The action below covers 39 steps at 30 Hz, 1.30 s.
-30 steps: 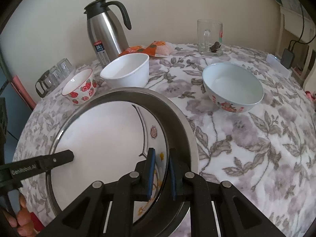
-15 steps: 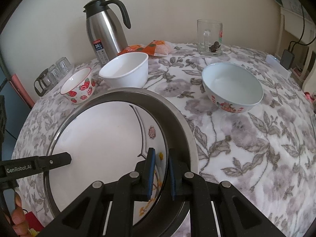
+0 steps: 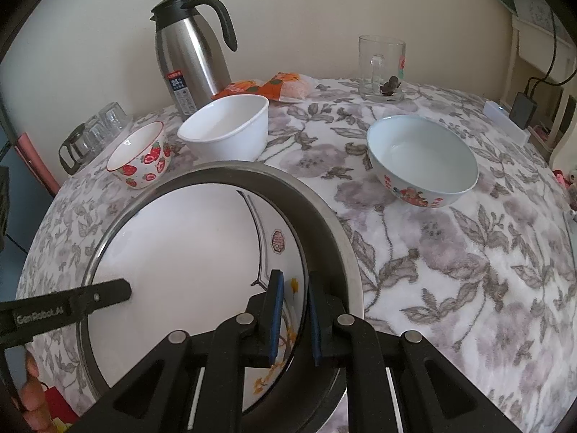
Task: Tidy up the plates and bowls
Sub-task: 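Lower the held white plate into the steel basin with both tools, then open both tools to release the plate rim and lift them away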
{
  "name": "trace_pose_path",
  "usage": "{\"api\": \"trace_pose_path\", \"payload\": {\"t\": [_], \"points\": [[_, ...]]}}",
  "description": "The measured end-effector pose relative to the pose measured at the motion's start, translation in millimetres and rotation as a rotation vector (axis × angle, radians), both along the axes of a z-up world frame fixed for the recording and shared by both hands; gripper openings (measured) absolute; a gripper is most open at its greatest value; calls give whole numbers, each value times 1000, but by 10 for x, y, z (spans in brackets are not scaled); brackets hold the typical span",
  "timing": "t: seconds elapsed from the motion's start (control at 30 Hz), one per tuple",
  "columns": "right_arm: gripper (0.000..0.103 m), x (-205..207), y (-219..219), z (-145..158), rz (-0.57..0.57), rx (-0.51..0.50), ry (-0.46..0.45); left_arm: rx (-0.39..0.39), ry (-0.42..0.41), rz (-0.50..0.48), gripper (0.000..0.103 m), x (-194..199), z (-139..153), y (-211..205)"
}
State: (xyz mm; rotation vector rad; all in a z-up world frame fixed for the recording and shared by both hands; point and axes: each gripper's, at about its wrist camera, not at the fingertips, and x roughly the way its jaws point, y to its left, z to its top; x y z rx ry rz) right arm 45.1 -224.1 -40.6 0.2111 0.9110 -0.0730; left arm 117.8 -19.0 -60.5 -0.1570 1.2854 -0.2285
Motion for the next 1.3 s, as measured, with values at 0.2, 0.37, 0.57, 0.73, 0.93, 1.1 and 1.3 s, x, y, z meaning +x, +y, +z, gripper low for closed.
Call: {"api": "trace_pose_path", "payload": {"t": [0.2,0.37,0.57,0.73,0.93,1.1,1.3], "points": [[14,0,2,-2,1,-2,1,80,-34,-33,29,-10,27,-100],[14,-3,2,-4,8,-12,0,-38,-15,38,33,55,35,61],[14,-3,13,-1,7,-15,0,-6,-141,47,48,10,309,83],[14,1,13,3,7,-17,3,-76,-147,101,49,19,415,254],[15,-33,-63,148,-20,18,-40,-127,-143,199,49,38,426,522],[15,-78,-92,326,-34,9,-83,-146,-82,246,49,61,291,625],[15,-120,-329,280,-125,49,-48,-169,-18,264,47,69,126,678]]}}
